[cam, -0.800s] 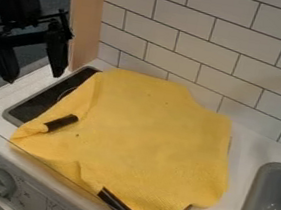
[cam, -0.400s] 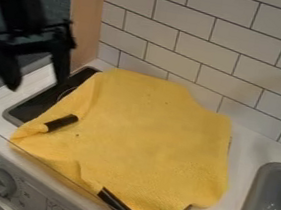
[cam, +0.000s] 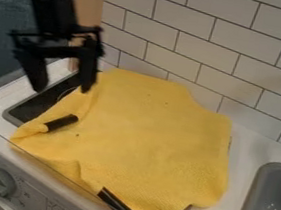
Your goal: Fold the cloth bottom to the middle
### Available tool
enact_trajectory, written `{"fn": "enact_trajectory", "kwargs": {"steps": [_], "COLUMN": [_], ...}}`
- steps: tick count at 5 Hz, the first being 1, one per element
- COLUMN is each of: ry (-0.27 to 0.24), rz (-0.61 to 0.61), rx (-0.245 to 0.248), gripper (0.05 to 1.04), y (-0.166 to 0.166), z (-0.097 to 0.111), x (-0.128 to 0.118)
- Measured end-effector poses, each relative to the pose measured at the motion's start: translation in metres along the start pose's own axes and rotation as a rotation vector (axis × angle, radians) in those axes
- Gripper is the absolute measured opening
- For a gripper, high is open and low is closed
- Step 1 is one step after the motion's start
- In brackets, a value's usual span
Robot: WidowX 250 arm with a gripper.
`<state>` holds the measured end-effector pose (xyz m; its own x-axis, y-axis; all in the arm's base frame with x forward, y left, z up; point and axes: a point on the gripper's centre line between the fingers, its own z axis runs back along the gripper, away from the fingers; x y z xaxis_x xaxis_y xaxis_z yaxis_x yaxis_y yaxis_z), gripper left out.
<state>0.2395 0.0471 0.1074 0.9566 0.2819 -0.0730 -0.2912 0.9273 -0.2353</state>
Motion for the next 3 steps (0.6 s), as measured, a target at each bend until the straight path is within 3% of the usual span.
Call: {"fn": "enact_trajectory", "kwargs": {"steps": [1, 2, 3], "ry": [-0.040, -0.101, -0.089], "rz": [0.022, 0.230, 0.359], "rx": [0.058, 0.070, 0.087], "gripper": [0.999, 0.999, 0.999], "y": [-0.009, -0.010, -0.015], "z": [-0.002, -0.010, -0.022], "x": [-0.021, -0.052, -0.067]}}
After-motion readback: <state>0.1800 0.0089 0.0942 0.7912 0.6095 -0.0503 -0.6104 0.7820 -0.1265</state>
